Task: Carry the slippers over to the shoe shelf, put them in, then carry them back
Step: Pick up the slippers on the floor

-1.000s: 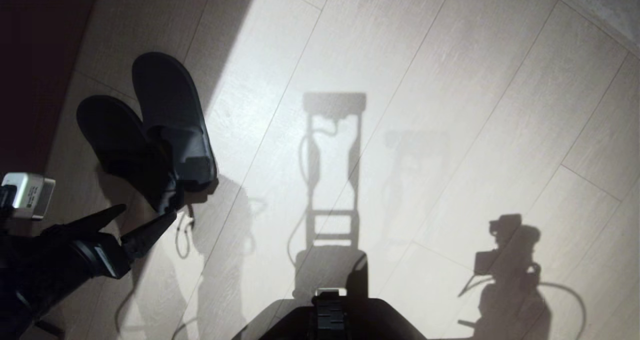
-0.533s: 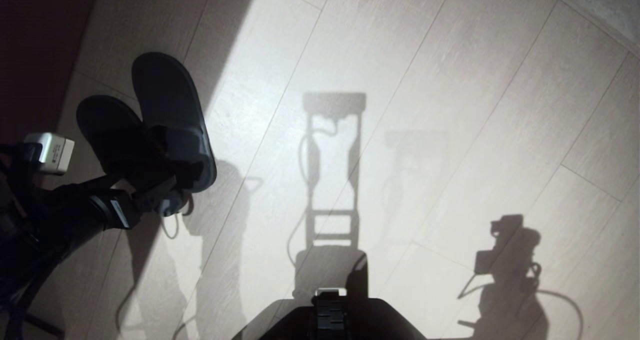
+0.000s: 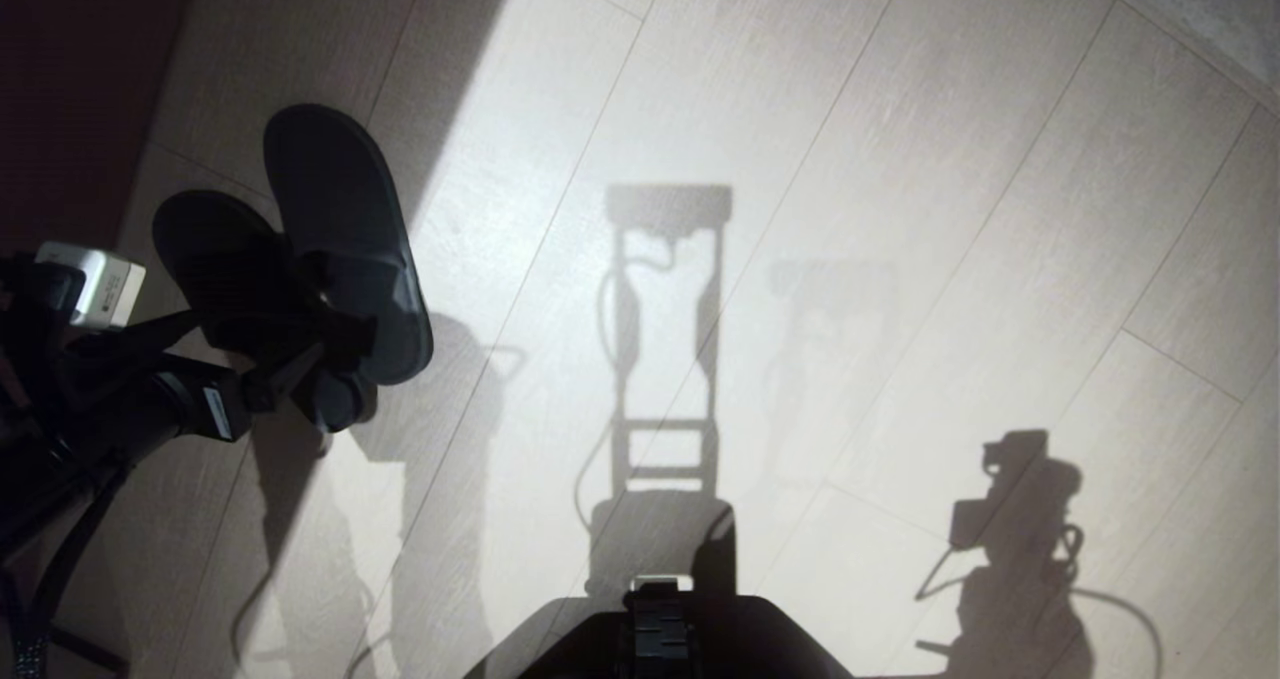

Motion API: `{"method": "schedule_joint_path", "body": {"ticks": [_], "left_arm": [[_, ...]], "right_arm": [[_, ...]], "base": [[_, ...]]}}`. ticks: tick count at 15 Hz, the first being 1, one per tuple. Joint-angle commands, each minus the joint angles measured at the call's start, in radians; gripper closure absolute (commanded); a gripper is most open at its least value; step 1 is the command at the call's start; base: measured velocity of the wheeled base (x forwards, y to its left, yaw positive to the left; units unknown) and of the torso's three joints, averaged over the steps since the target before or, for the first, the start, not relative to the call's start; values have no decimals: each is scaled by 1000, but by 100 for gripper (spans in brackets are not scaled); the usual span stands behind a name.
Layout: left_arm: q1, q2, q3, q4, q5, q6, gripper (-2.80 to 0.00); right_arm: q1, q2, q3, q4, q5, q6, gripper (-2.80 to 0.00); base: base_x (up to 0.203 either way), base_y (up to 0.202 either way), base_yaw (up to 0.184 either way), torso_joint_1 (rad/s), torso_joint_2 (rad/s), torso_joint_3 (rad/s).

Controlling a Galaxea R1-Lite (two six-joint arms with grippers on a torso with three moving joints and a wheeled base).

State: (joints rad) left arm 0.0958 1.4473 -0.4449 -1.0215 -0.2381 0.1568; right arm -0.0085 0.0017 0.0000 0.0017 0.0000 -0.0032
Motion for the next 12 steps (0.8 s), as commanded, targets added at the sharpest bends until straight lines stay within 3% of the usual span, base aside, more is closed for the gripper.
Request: {"method": "schedule_joint_path", "body": {"ticks": [1,3,6,11,12], "left_arm": [[-30,11,1,-5,-9,4,-280],[-57,12,28,-6,-87,30,-280],[-56,30,48,-3,-111,81,-280],[-53,73,41,0,-61,76,-280],[-53,96,41,-3,5,54,-280]], "right_arm": [[-1,-5,0,0,0,-1,0],[1,-5,0,0,0,-1,0],[1,-5,0,0,0,-1,0],[-1,-5,0,0,0,-1,0],[-1,-5,0,0,0,-1,0]], "base": [[0,0,0,0,0,0],[0,0,0,0,0,0],[0,0,0,0,0,0],[0,0,0,0,0,0],[0,0,0,0,0,0]]}}
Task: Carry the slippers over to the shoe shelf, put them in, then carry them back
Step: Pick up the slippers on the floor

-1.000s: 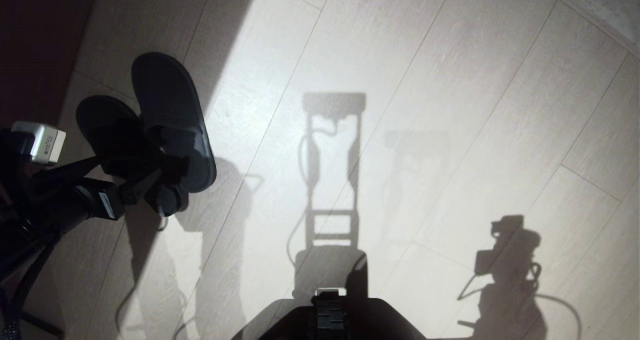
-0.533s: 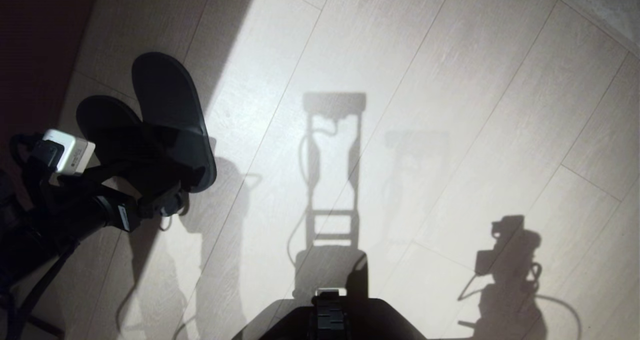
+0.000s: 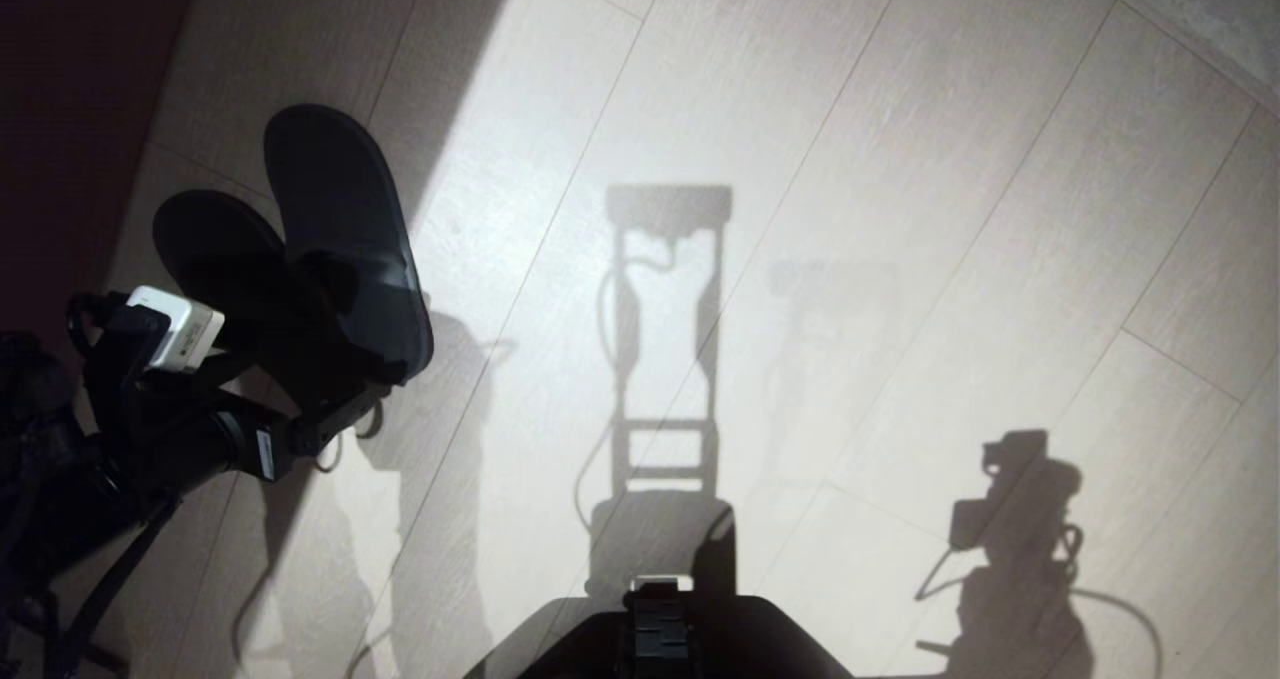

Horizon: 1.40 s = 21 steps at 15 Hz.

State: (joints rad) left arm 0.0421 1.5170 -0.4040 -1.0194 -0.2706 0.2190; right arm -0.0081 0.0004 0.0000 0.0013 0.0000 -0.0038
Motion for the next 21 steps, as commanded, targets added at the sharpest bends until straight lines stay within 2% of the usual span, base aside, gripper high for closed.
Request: {"method": "schedule_joint_path", "body": {"ticks": [1,2,3,6,8,11,12,14,17,21], "left_arm": [[1,52,1,-8,139,-40,-280],[1,71,2,-9,183,-99,-280],[1,94,0,-11,196,-128,-280],[-1,156,-34,-53,217,-147,-280],[-17,237,-58,-175,235,-190,-280],[-76,368,-108,-423,337,-232,-280],[-88,379,-123,-446,354,-240,-280],[-90,377,-139,-434,355,-245,-280],[-90,376,-259,-408,356,-265,-280],[-90,388,-359,-363,367,-268,-280]], "right_arm": [[0,-3,0,0,0,-1,0],[-1,-3,0,0,0,-1,0],[-1,-3,0,0,0,-1,0],[0,-3,0,0,0,-1,0],[-1,-3,0,0,0,-1,0],[0,-3,0,0,0,-1,0],[0,-3,0,0,0,-1,0],[0,-3,0,0,0,-1,0],[-1,-3,0,0,0,0,0],[0,-3,0,0,0,0,0]], "base": [[0,0,0,0,0,0],[0,0,0,0,0,0],[0,0,0,0,0,0],[0,0,0,0,0,0],[0,0,0,0,0,0],[0,0,0,0,0,0],[0,0,0,0,0,0],[0,0,0,0,0,0],[0,0,0,0,0,0],[0,0,0,0,0,0]]}}
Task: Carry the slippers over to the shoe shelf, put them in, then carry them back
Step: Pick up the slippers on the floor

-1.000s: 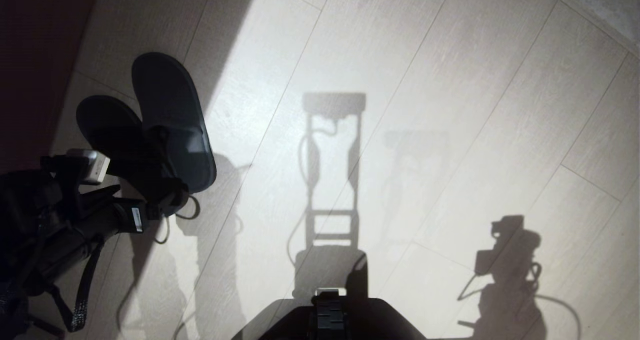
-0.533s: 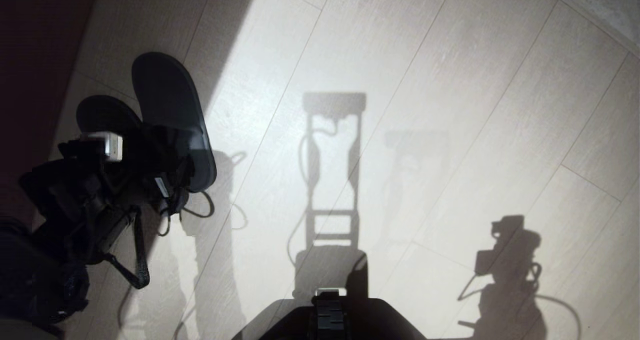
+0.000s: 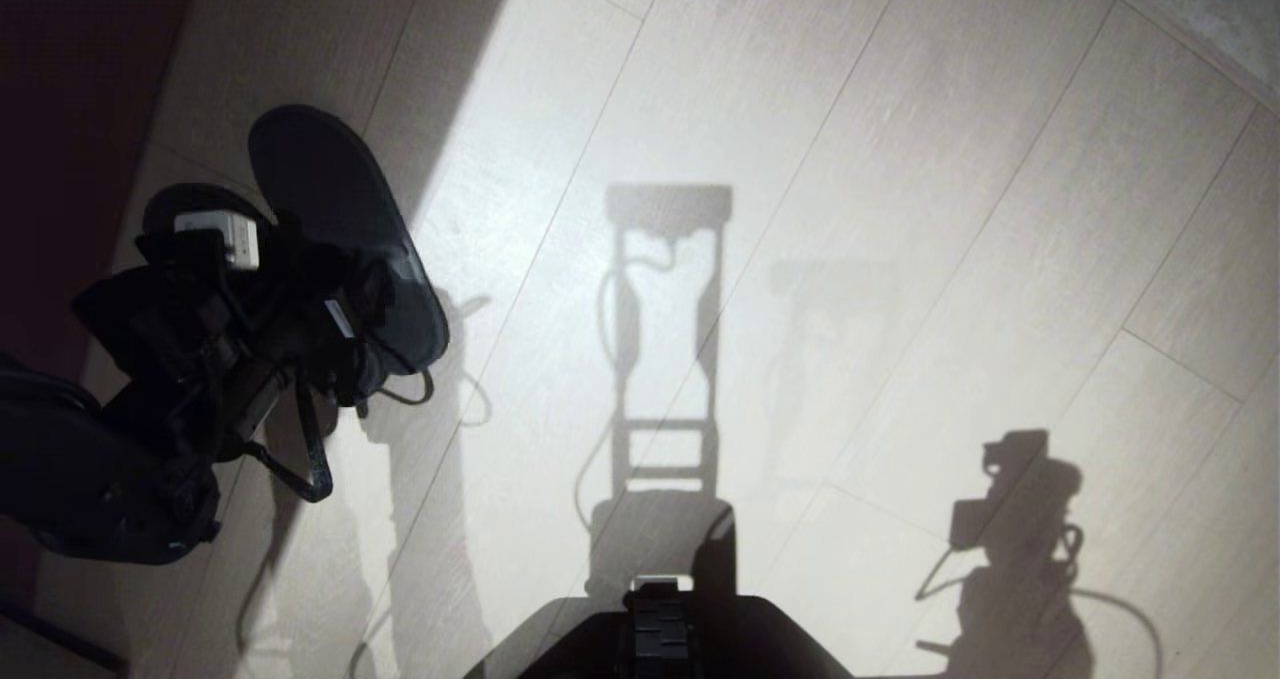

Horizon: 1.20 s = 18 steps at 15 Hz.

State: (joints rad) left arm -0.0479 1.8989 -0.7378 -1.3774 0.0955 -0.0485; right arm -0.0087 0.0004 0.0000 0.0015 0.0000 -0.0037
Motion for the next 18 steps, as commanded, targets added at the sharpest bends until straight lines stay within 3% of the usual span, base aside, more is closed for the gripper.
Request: {"method": "schedule_joint_path", "body": {"ticks": [1,9,13,18], "left_arm": [[1,14,-60,2,2,1,-280],[5,29,-143,12,29,9,-280],[29,-1,-162,27,30,46,-280],[34,-125,-163,154,21,20,-280]], "right_arm": [[0,-3,0,0,0,-1,0],[0,-3,0,0,0,-1,0],[1,-3,0,0,0,-1,0],[0,-3,0,0,0,-1,0]], "base": [[0,0,0,0,0,0],[0,0,0,0,0,0],[0,0,0,0,0,0],[0,0,0,0,0,0]]}}
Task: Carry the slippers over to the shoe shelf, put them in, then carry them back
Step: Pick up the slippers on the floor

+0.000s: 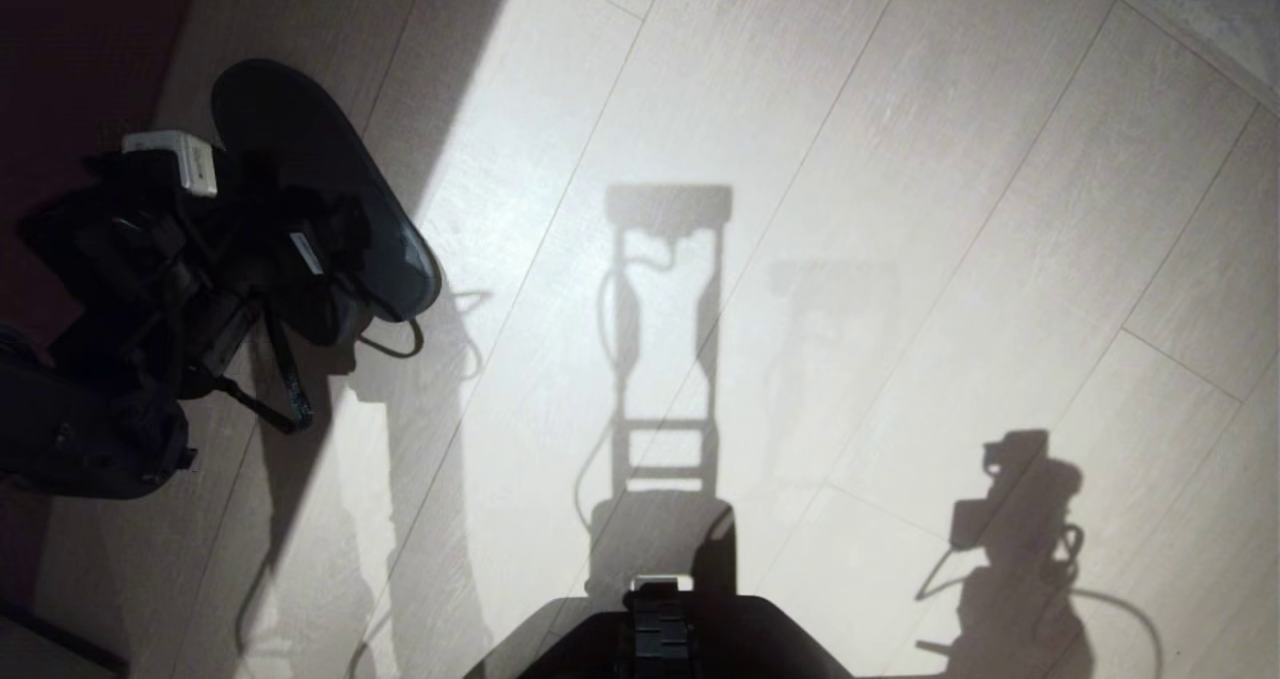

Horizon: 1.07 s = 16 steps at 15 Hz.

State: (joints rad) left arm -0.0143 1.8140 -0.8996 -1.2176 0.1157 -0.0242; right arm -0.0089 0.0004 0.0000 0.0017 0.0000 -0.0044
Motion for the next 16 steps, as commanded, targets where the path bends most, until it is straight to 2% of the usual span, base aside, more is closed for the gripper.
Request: {"method": "schedule_joint_path", "body": {"ticks": [1,4,8,11,12,16], "left_arm": [[0,-45,3,-7,11,-34,-280],[4,-19,4,-26,26,-36,-280],[41,72,-6,-162,37,48,-280],[37,97,-21,-197,39,55,-280],[36,101,-24,-197,39,55,0],[30,157,-98,-221,44,61,0]], "right_arm": [[1,-3,0,0,0,0,0],[0,-3,0,0,0,0,0],[0,-3,0,0,0,0,0],[0,-3,0,0,0,0,0],[0,-5,0,0,0,0,0],[0,-3,0,0,0,0,0]], "base": [[0,0,0,0,0,0],[0,0,0,0,0,0],[0,0,0,0,0,0],[0,0,0,0,0,0],[0,0,0,0,0,0],[0,0,0,0,0,0]]}}
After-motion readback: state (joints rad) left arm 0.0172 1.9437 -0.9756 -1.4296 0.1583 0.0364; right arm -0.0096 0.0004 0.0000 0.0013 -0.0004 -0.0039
